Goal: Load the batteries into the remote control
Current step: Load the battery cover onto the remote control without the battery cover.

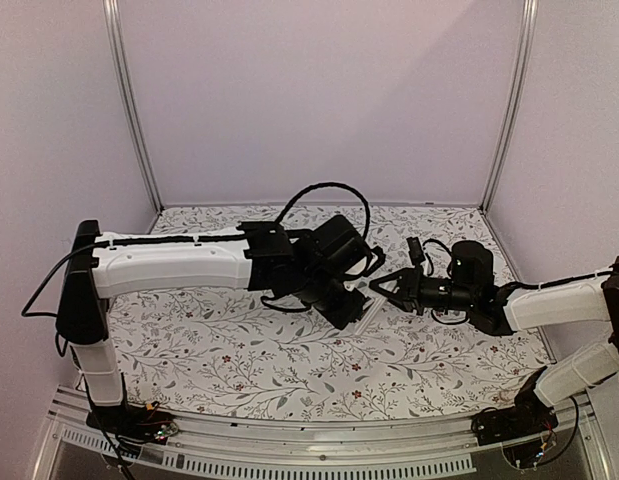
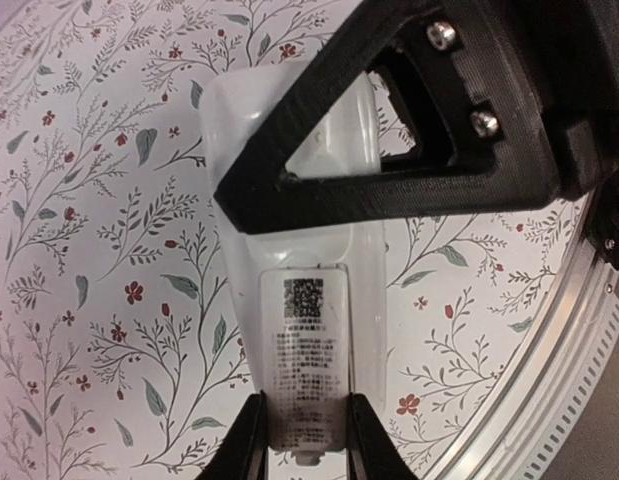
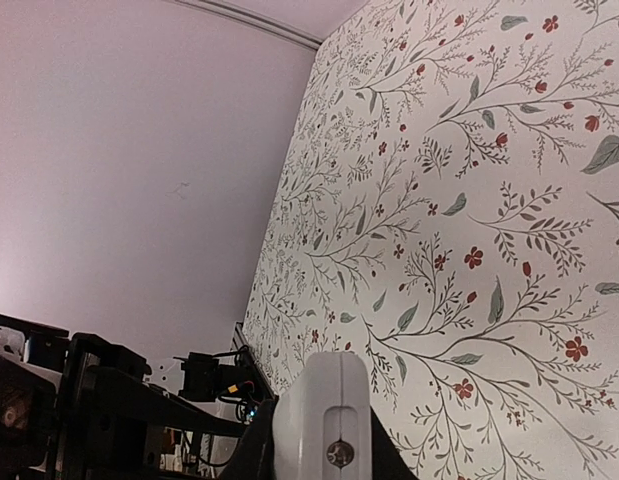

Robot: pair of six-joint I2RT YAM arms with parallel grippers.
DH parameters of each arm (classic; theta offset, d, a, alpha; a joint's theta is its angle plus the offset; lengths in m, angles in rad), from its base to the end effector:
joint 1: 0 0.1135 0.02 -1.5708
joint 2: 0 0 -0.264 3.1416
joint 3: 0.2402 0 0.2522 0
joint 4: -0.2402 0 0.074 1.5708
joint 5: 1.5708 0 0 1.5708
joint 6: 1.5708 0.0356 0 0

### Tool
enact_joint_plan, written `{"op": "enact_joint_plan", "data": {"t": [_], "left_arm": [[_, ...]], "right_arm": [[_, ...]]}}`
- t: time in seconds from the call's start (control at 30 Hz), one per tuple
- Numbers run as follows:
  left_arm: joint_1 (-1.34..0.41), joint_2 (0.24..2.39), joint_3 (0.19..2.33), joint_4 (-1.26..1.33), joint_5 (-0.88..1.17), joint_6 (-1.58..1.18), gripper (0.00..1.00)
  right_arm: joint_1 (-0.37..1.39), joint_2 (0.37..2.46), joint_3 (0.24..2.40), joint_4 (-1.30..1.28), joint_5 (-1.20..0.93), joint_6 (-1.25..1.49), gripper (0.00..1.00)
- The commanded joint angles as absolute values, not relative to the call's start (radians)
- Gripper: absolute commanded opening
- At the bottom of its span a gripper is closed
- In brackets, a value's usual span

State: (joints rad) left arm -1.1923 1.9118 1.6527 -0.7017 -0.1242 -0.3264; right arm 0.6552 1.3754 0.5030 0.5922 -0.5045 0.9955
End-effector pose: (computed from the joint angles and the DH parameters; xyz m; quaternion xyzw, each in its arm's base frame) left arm 0.1604 -0.3915 0.2679 0.3825 0.8720 -0.1634 0.2581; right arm 0.2062 0.1801 0.1944 -0.0169 0.7879 0.5632 0.2485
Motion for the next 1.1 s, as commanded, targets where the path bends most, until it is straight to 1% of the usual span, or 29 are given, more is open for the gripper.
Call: {"op": "enact_joint_plan", "data": {"t": [0.0,0.8,0.9,1.07], "left_arm": [[-1.189,1.932,1.667,-0.736,-0.158,-0.342,0.23],[-1.164,1.992,1.712,-0.768,-0.147,-0.434,0.21],[-1.166,1.988,1.703,-0.747,-0.117,-0.412,0.22],[-1.166,1.987,1.706,-0.736,-0.131,-0.393,0.22]], "right_arm": [[0.668,1.352,0.497,0.634,-0.500,1.003,0.00],[0.693,1.336,0.486,0.669,-0.476,1.020,0.00],[0.694,1.344,0.488,0.699,-0.494,1.028,0.00],[0.694,1.385,0.490,0.776,-0.542,1.059,0.00]]}}
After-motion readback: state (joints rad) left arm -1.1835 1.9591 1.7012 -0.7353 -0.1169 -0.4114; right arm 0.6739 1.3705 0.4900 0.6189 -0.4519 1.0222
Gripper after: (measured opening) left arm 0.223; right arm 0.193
